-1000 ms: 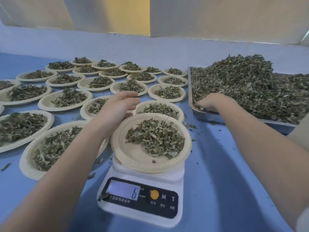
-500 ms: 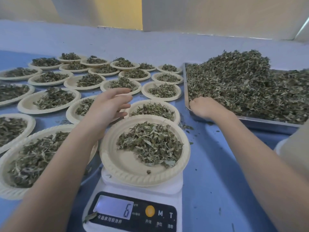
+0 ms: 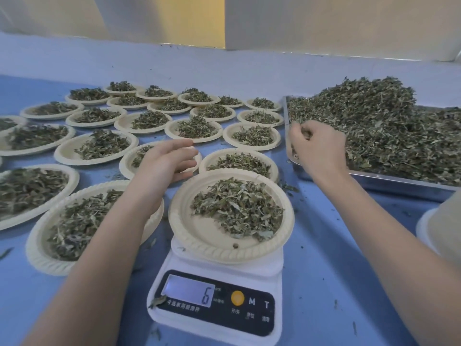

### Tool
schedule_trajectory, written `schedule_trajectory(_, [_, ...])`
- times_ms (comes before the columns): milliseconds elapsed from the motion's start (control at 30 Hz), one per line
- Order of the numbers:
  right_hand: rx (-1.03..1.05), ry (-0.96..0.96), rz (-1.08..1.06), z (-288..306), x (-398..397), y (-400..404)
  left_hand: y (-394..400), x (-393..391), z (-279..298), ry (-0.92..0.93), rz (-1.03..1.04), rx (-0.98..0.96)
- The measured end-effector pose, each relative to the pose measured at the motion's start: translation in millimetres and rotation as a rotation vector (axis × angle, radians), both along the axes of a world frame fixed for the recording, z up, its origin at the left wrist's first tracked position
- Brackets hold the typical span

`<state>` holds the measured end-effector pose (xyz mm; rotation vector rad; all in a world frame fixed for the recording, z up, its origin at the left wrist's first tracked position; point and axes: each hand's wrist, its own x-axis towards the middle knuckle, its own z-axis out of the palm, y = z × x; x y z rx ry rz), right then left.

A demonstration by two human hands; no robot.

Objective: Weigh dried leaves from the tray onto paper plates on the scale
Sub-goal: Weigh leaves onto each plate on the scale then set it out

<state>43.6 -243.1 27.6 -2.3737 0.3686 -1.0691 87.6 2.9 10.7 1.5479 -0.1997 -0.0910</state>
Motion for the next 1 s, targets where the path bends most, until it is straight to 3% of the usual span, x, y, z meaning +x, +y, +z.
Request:
schedule_trajectory(167, [-0.098,-0.051,0.473,17.0,-46.0,75.5,-0.3,-4.7,-2.9,0.003,-0.030,0.052])
schedule_trajectory(367, [-0.205,0.366,0.765,23.7,-63.3,99.7,3.7,-2.8,-5.5,0.024,-0.029,-0.017])
schedule_trajectory(667, [-0.129,0.266,0.562,24.4,-47.0,81.6,2.5,1.7,-8.2,0.078,-0.029,-0.050])
schedule_trajectory(1000, [0.056,0.169,0.558,30.3,-47.2,72.8,2.0,3.7,-10.1,0.063,-0.069,-0.038])
